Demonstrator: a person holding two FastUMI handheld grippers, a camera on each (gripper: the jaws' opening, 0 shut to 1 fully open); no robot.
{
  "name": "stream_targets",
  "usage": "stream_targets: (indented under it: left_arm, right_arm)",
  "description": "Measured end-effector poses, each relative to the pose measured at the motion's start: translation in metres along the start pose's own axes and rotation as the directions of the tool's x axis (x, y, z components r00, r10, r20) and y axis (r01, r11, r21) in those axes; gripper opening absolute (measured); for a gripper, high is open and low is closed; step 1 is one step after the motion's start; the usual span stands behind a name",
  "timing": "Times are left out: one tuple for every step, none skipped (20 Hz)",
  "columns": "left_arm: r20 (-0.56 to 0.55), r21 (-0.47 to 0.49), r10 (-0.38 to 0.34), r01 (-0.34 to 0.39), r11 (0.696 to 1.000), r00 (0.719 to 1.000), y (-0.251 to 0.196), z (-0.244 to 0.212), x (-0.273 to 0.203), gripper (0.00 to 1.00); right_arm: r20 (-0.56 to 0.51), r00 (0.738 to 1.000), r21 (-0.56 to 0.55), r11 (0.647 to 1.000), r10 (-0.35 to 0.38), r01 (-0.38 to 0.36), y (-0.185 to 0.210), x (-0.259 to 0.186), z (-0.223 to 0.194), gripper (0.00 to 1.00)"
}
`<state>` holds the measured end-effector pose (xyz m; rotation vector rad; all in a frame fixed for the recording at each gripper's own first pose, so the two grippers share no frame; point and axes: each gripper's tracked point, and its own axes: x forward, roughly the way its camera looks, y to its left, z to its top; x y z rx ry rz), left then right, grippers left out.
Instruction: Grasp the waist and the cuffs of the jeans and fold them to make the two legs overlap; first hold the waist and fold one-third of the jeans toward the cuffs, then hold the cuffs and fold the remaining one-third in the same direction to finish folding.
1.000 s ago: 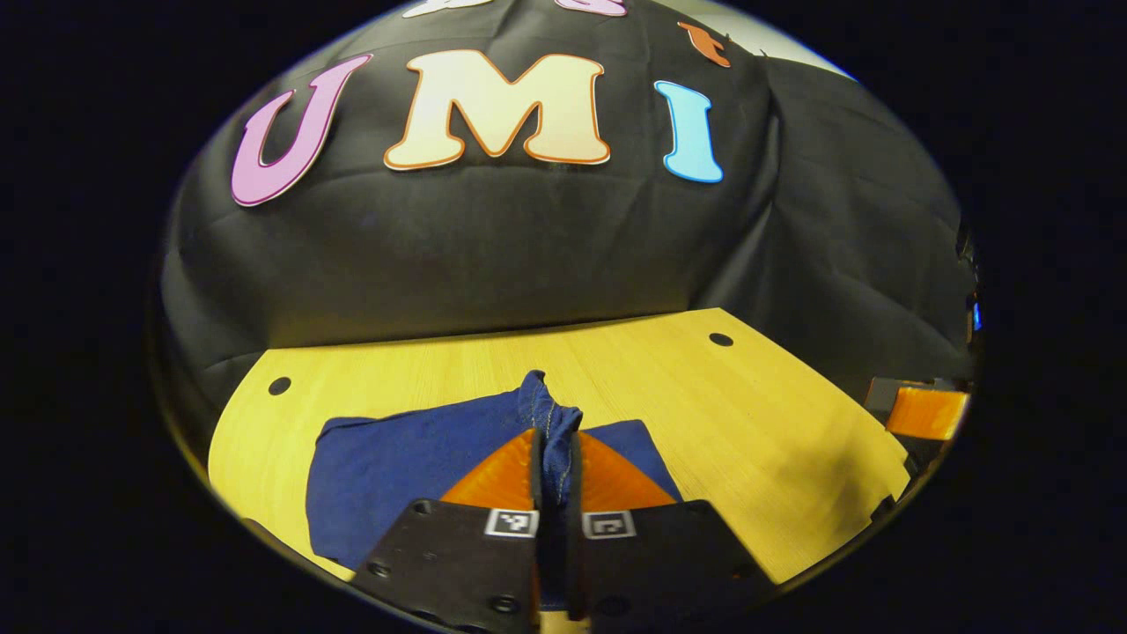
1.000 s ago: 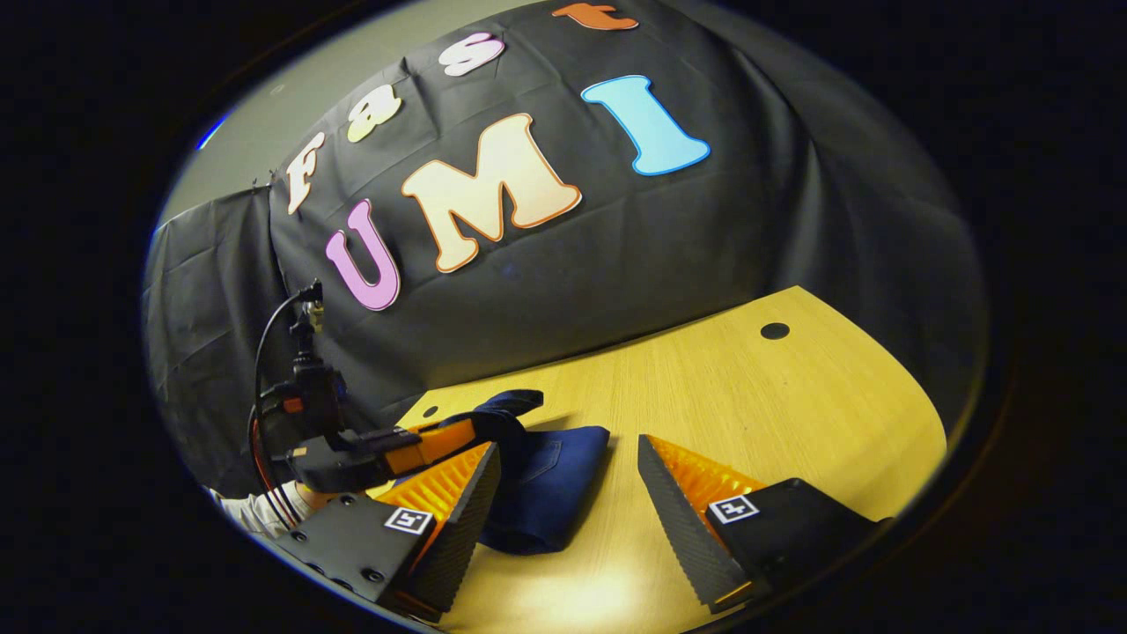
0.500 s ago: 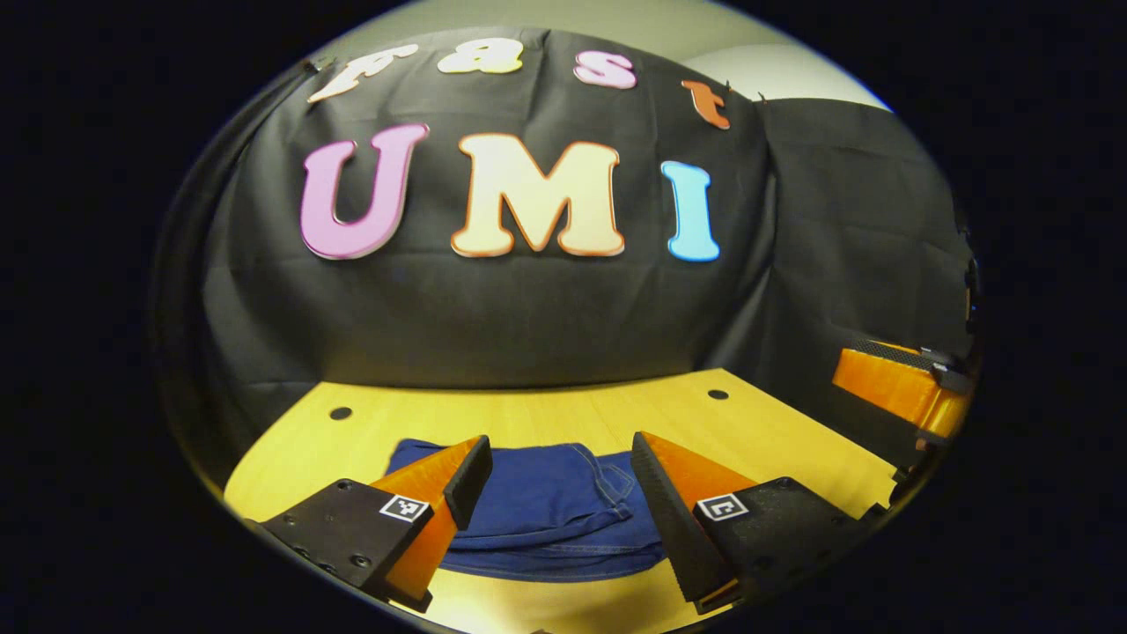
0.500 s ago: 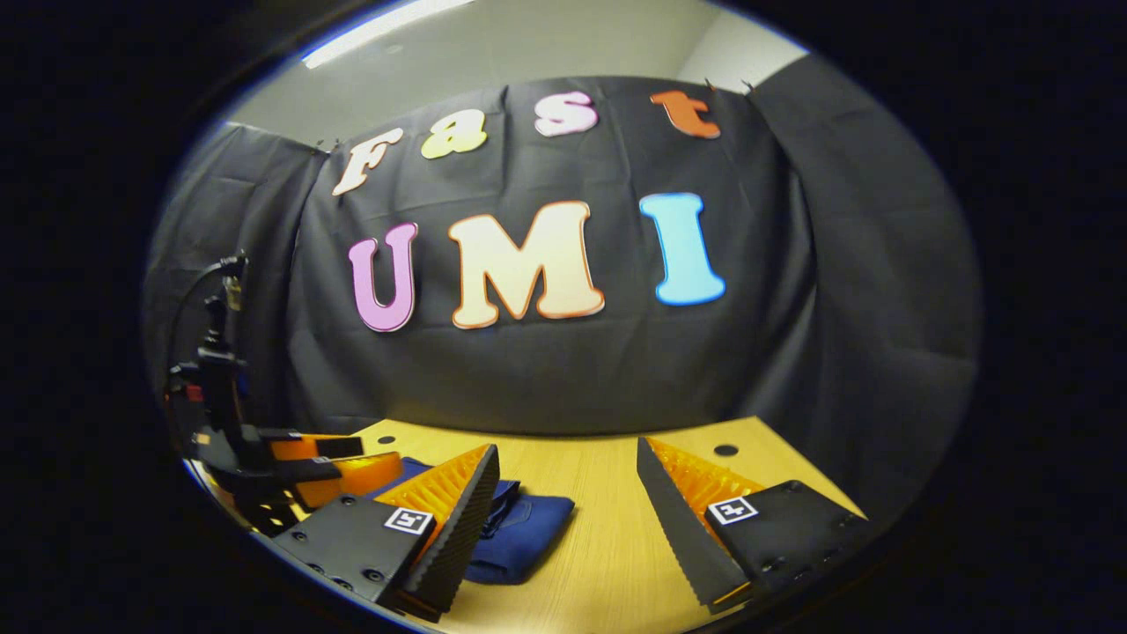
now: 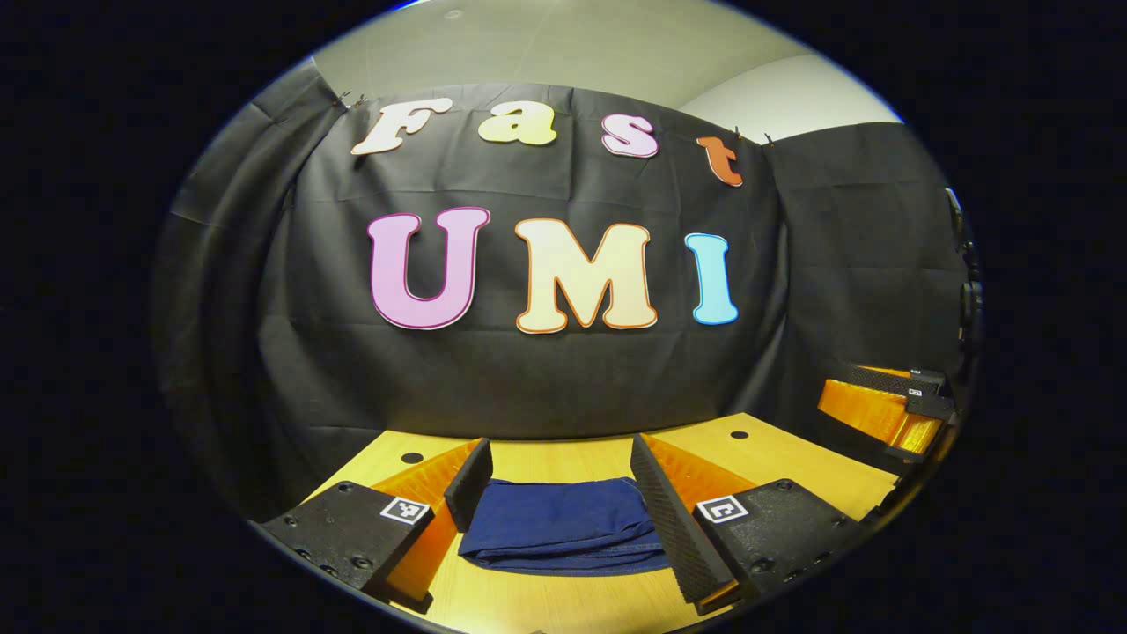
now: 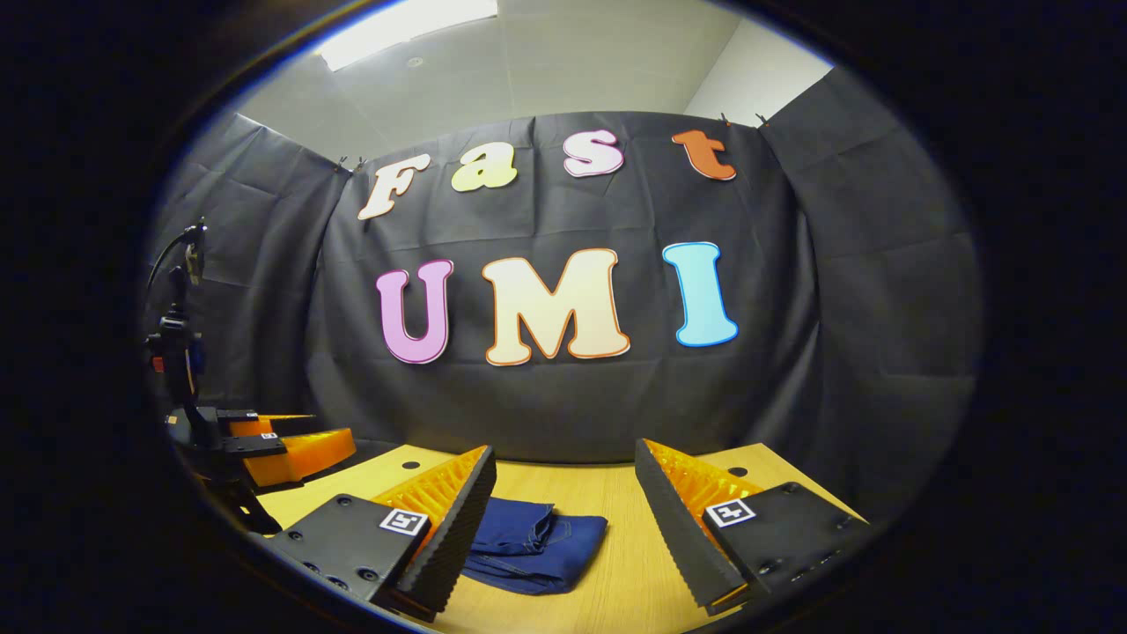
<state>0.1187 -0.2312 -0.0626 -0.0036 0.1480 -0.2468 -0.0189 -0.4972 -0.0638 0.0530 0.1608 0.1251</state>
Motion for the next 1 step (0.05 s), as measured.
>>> stream_targets:
  left_arm:
    - [0.003, -0.004, 0.003, -0.003, 1.0, 1.0, 0.0027, 0.0001, -0.003, 0.94]
  right_arm:
    - [0.003, 1.0, 0.001, 1.0, 0.006, -0.006, 0.0044, -0.0028, 0.0022, 0.98]
